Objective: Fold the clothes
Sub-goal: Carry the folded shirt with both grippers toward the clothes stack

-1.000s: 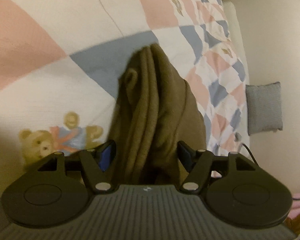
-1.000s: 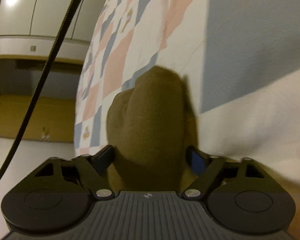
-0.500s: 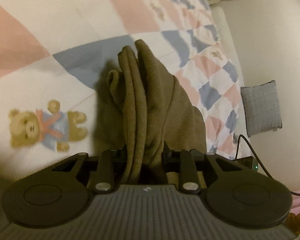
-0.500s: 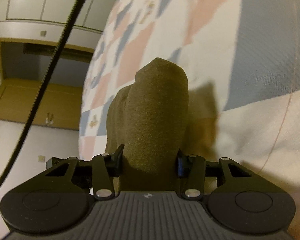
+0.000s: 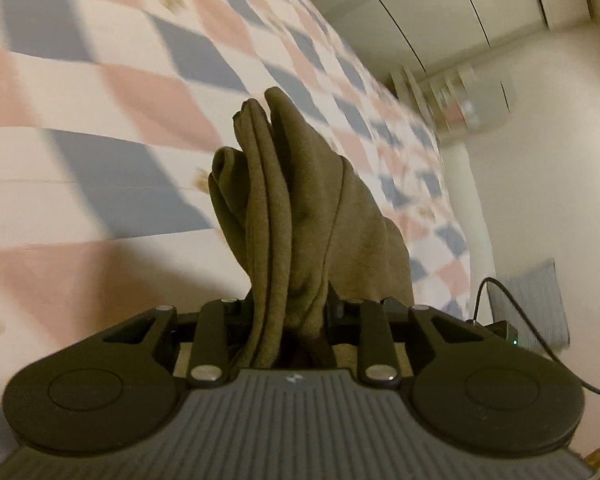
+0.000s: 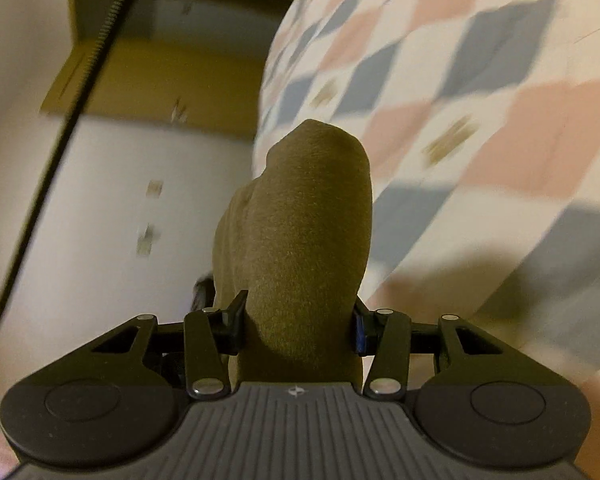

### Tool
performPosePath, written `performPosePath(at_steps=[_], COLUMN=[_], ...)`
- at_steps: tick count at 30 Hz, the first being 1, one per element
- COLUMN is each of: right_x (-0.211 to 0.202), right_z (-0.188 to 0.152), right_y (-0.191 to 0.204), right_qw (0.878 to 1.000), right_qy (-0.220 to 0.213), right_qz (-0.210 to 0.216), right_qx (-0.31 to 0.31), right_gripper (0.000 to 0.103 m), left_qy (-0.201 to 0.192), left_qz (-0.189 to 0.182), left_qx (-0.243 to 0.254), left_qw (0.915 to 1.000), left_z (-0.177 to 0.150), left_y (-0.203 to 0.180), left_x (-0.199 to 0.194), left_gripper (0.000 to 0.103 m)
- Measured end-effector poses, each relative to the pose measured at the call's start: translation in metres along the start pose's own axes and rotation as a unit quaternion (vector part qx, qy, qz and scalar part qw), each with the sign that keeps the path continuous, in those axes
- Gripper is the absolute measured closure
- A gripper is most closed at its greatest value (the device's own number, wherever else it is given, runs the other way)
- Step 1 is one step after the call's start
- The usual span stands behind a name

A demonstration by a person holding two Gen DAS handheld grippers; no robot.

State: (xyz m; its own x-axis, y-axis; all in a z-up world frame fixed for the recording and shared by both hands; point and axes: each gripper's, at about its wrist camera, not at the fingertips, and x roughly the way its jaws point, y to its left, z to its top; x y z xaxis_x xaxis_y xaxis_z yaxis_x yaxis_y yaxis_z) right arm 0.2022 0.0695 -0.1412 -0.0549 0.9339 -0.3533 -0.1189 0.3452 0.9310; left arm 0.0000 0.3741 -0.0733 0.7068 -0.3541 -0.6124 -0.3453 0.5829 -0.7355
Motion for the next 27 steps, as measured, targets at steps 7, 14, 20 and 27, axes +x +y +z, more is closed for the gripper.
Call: performPosePath(at_steps=[7,14,20,27], right_x=[0.106,0.238,0.322,0.397], right_z=[-0.057,-0.135,-0.171,-0.163], right_y=[0.104,0.186,0.245,0.288], right_qw=[0.995,0.993,0.995,0.995], right_qy=[0.076,0.065,0.051,0.052], right_qz=[0.051,0.087,0.083,0.068], right_qx=[-0.045,-0.037,-0.022,-0.044], right_gripper=[0.057,0.056,0.056,0.056], left_qy=[-0.103,-0.124,-0.121,-0.133], left_qz=[0.033,0.057,0.065,0.065], left_qx=[-0.03,0.0,0.017,0.019], left_qw=[0.9937,0.9907,0.9903,0.9888], left_z=[-0.004,0.054,0.121,0.185], left_y=[0.043,0.123,0.176,0.221], left_x=[-0.171,-0.317,-0.393,-0.422], left_gripper=[0.08,0.08,0.079,0.079])
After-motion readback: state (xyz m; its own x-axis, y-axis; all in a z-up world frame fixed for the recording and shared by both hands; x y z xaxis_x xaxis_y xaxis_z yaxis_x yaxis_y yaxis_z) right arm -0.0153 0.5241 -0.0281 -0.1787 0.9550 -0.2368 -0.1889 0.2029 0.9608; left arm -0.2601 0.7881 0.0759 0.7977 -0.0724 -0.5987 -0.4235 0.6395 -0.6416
